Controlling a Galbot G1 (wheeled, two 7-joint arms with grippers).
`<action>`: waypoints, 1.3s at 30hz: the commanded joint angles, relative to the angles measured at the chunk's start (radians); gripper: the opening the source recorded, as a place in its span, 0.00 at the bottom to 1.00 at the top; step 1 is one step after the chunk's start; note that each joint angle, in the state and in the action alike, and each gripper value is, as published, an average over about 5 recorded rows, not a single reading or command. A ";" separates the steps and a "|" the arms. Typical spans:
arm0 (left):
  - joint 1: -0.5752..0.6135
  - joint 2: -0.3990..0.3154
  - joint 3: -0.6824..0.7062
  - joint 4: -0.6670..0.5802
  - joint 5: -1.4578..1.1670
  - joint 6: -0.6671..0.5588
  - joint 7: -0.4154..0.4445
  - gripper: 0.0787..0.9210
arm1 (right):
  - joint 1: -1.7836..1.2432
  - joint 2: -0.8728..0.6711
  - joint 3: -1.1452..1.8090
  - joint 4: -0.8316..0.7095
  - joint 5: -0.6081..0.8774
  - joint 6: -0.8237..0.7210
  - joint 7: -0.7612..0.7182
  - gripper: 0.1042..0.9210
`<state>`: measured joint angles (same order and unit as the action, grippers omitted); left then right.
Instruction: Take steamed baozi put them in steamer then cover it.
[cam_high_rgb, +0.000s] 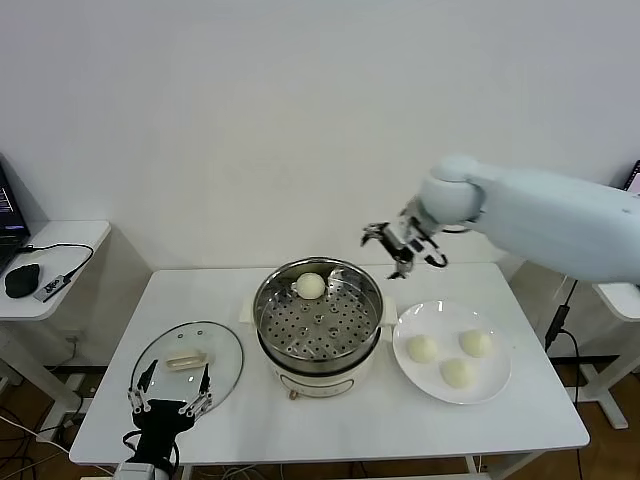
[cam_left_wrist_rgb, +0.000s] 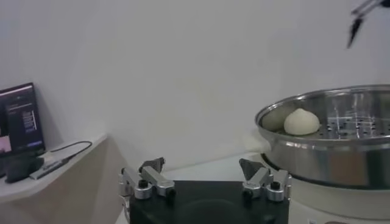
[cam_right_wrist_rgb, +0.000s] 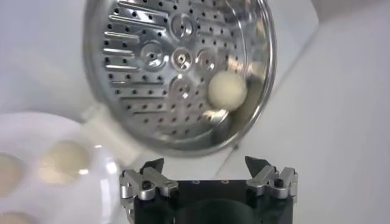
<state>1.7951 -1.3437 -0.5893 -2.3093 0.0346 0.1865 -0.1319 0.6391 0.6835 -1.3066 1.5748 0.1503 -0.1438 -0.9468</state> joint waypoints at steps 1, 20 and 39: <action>-0.005 0.006 -0.015 0.004 0.000 0.005 0.023 0.88 | -0.046 -0.237 0.013 0.155 0.040 -0.149 -0.027 0.88; 0.016 -0.010 -0.015 0.010 0.018 0.004 0.027 0.88 | -0.545 -0.106 0.265 -0.094 -0.202 -0.123 0.040 0.88; 0.023 -0.012 -0.026 0.017 0.021 0.005 0.027 0.88 | -0.611 0.110 0.318 -0.314 -0.202 -0.105 0.035 0.87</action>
<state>1.8166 -1.3558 -0.6152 -2.2934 0.0564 0.1918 -0.1059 0.0589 0.7461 -1.0087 1.3157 -0.0452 -0.2513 -0.9160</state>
